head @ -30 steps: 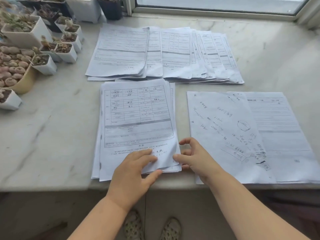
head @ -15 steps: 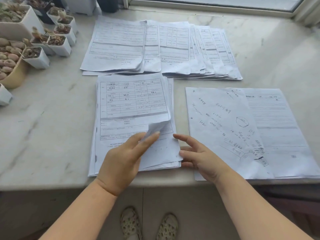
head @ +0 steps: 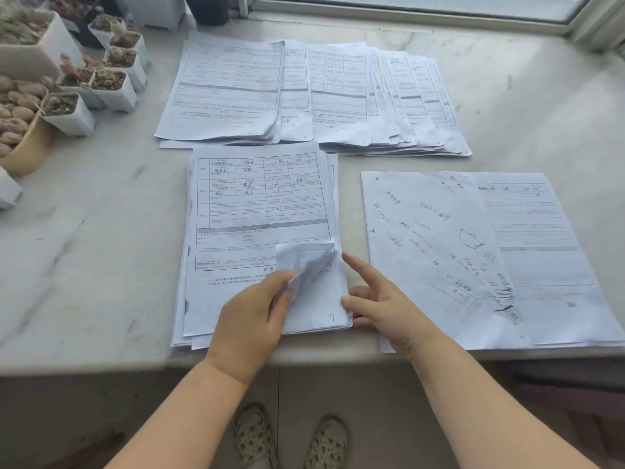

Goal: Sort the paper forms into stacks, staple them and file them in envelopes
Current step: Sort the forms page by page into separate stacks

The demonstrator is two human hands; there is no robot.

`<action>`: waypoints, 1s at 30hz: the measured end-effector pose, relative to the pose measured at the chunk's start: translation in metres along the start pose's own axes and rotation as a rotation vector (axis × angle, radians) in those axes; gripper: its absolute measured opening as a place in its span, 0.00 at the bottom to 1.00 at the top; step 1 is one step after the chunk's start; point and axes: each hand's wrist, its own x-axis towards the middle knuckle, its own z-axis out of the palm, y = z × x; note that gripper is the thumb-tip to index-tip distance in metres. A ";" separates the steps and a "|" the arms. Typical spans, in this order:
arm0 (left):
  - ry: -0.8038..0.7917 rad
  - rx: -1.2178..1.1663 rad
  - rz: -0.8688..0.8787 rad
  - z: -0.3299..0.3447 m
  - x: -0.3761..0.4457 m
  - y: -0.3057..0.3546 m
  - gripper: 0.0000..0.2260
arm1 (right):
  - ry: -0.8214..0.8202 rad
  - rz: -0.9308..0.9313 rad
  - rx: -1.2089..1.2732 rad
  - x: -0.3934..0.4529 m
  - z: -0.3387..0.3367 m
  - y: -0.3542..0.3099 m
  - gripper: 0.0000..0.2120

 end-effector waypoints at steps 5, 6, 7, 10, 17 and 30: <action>0.055 -0.083 -0.110 0.006 0.002 0.001 0.25 | -0.013 0.027 -0.019 -0.003 -0.001 -0.004 0.19; 0.037 -0.091 -0.126 0.005 0.003 0.000 0.29 | -0.023 0.041 -0.008 -0.003 -0.001 -0.005 0.17; 0.022 -0.088 -0.132 0.004 0.003 0.000 0.30 | -0.038 0.054 -0.005 -0.003 -0.002 -0.005 0.16; -0.006 -0.149 -0.134 0.000 0.003 -0.002 0.11 | 0.019 0.045 -0.218 -0.006 0.001 -0.008 0.11; -0.061 -0.057 0.079 -0.017 -0.011 0.018 0.09 | 0.099 0.253 -0.011 0.004 0.014 -0.056 0.18; 0.103 0.076 0.237 -0.065 0.048 0.085 0.21 | 0.363 -0.041 0.075 -0.023 -0.065 -0.081 0.16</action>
